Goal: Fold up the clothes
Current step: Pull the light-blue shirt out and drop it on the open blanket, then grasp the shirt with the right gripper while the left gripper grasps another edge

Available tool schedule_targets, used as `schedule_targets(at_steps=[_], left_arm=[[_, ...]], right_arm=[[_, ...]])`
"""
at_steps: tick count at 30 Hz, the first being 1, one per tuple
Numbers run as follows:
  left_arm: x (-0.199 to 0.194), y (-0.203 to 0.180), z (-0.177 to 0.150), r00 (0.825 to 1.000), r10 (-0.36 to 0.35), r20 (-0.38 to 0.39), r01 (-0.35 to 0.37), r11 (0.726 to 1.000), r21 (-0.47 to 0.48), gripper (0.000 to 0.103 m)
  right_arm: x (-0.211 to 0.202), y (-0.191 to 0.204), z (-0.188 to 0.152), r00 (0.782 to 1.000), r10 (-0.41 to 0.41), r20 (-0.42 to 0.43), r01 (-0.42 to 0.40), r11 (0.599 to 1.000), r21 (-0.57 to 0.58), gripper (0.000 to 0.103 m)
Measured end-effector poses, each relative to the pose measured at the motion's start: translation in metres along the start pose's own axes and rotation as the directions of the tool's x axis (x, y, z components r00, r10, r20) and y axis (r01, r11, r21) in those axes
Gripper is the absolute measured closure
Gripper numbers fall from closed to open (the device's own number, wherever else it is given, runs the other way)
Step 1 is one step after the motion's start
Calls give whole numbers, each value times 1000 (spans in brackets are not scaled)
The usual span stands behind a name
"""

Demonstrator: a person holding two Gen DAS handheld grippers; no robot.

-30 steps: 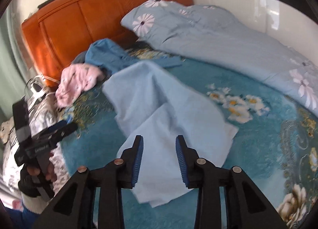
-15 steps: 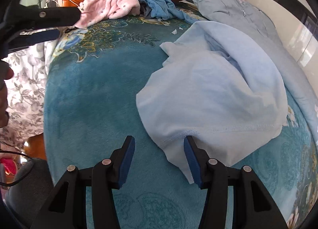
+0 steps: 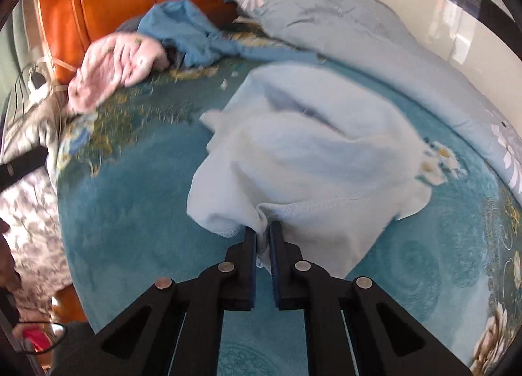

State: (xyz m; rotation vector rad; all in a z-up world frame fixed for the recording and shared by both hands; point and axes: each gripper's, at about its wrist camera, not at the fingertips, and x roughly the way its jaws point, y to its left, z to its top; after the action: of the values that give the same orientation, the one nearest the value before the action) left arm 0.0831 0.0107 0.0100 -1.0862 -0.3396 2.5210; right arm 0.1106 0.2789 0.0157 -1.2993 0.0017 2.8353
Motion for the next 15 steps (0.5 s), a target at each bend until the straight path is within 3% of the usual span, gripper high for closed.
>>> schedule_targets(at_steps=[5, 11, 12, 15], left_arm=[[2, -2, -5, 999, -27, -20, 28, 1000, 6, 0], [-6, -44, -5, 994, -111, -8, 111, 988, 106, 0], [-8, -54, -5, 992, -129, -9, 129, 984, 126, 0], [-15, -88, -8, 978, -210, -10, 208, 958, 196, 0]], right_arm=[[-92, -44, 57, 970, -58, 238, 32, 993, 113, 96], [-174, -57, 93, 919, -95, 384, 58, 992, 109, 97], [-188, -58, 97, 907, -97, 409, 57, 992, 108, 102], [-229, -55, 110, 865, -125, 486, 87, 991, 100, 102]])
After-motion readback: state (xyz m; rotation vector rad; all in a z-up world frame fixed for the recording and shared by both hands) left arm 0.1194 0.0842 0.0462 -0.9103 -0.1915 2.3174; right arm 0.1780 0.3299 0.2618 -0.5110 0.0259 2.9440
